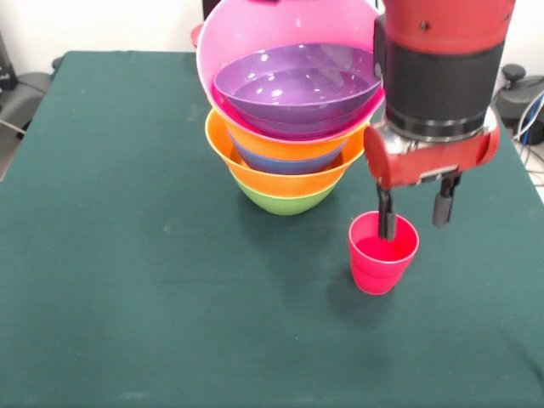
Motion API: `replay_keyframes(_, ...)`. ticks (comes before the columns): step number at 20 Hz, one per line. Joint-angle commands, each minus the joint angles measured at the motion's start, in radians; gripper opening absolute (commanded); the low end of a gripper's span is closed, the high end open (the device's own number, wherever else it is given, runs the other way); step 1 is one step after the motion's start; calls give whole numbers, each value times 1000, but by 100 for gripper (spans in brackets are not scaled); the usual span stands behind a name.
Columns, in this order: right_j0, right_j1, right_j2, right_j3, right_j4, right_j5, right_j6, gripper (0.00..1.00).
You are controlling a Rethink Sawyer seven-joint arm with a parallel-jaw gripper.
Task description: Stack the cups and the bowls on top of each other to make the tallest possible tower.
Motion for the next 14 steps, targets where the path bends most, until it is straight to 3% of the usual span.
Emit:
replay_keyframes(1, 23, 117, 34, -70, -75, 88, -185, 100)
replay_keyframes(7, 35, 139, 13, -53, -74, 104, -156, 100)
replay_keyframes(14, 24, 135, 25, -14, -12, 183, -115, 100)
